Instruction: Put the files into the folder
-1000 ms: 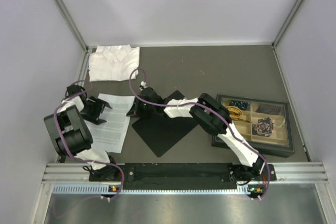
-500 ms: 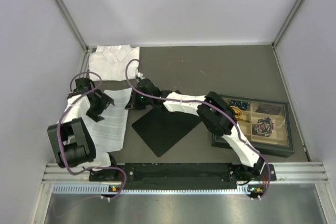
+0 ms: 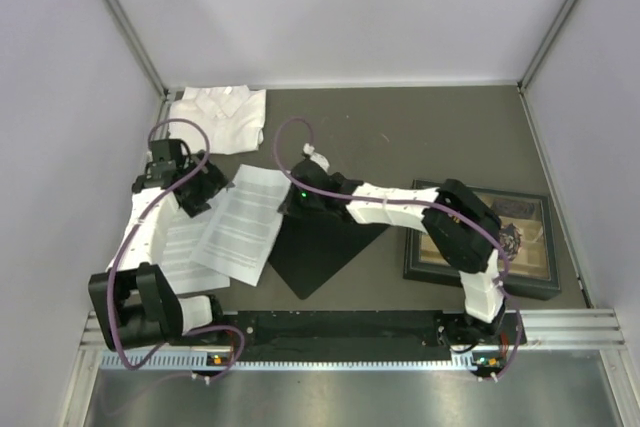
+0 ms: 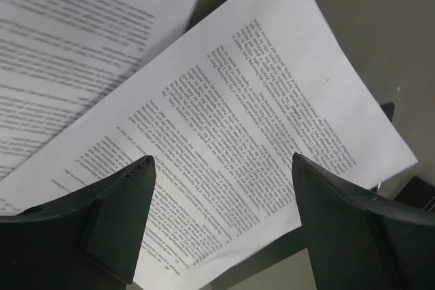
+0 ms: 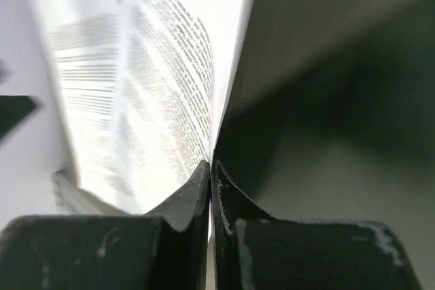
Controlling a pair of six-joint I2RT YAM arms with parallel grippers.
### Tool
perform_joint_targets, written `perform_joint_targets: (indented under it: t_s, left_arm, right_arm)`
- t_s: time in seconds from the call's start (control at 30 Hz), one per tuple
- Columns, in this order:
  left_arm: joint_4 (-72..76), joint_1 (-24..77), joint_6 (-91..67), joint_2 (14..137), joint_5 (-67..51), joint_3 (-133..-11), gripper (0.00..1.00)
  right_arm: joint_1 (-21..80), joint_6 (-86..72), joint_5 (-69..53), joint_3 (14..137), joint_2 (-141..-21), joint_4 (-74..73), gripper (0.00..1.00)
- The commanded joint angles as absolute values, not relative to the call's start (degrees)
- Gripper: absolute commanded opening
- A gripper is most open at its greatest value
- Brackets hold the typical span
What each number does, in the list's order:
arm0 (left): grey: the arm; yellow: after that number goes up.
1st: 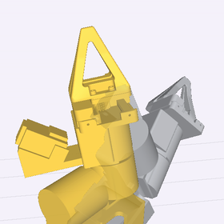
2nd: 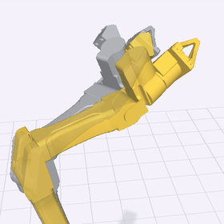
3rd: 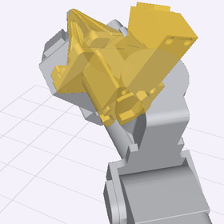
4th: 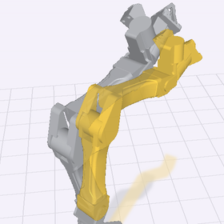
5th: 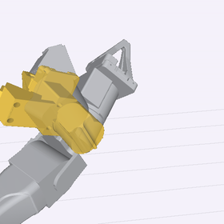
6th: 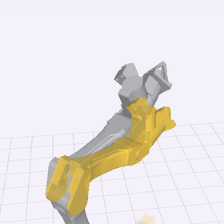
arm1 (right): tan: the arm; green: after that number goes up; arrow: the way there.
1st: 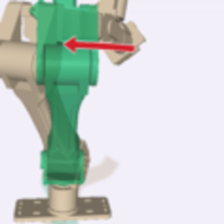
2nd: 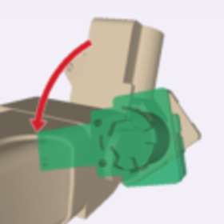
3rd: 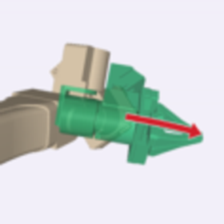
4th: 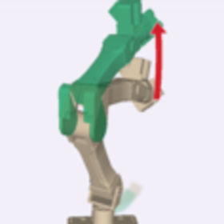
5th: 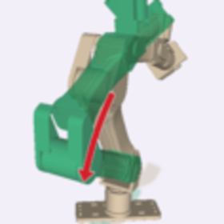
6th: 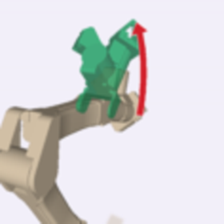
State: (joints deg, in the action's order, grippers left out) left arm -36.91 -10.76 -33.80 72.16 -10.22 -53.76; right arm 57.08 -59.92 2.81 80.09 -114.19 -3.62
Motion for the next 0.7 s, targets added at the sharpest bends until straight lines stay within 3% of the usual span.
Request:
perform_joint_targets:
  t_s: [0.0,0.17,0.33,0.67]
  left_arm:
    - [-34.81,-1.69,-33.39,69.26,-12.58,-52.56,0.85]
    - [-33.32,7.54,-37.96,64.96,-9.59,-46.68,0.84]
    - [-32.08,9.32,-47.8,58.28,-9.4,-37.29,0.83]
    - [-32.34,10.28,-53.79,58.27,-12.57,-32.26,0.81]
  right_arm:
    - [56.34,-63.28,14.13,69.19,-105.3,-4.48,0.0]
    - [54.41,-70.13,21.08,57.58,-97.84,-8.34,0.0]
    - [54.4,-75.84,25.22,50.47,-92.47,-9.85,0.0]
    - [56.51,-78.32,26.11,50.18,-90.79,-14.05,0.0]
